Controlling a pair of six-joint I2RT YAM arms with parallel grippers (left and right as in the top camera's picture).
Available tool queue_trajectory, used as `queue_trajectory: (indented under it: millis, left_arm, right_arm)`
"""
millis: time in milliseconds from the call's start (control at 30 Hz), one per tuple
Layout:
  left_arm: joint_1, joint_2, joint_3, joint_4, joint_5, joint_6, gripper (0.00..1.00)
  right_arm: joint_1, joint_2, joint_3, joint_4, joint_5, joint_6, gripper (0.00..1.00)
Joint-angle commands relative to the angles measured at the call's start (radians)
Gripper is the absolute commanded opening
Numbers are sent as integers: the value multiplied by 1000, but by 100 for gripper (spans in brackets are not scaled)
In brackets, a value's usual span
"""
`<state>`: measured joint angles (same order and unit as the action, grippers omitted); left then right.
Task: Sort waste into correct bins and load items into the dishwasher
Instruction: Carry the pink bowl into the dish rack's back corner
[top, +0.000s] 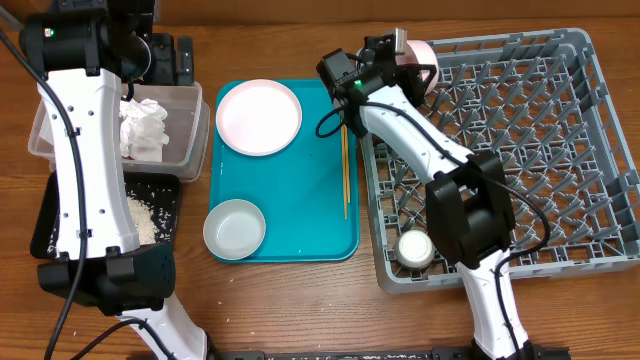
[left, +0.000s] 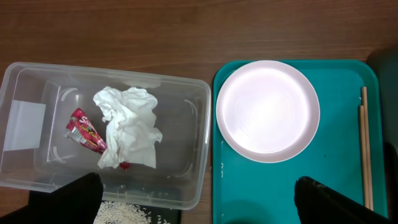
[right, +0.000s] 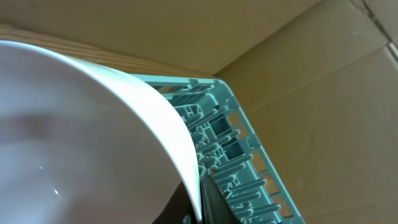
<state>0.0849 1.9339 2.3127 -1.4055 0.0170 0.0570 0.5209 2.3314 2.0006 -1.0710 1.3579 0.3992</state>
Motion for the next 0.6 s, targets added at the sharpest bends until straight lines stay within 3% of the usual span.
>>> queue_trajectory:
  millis: [0,233,300,333,367,567]
  left_arm:
    - [-6,9,18,4,-10,-12,100]
    - [-6,9,18,4,-10,-12,100]
    - [-6,9,18,4,-10,-12,100]
    - [-6,9,18,4,-10,-12,100]
    - [-6,9,18,4,-10,-12,100]
    - [-6,9,18,4,-10,-12,100]
  right_arm:
    - [26,1,-6,-14,-107,-5,4]
    - [32,1,-6,-29,-108,-5,5]
    - [38,1,-6,-43,-118,-5,21]
    - [44,1,-6,-51,-137,-5,38]
    - [50,1,-6,-59,-153,-5,44]
    - [100,1,-2,-102,-236,-1,62]
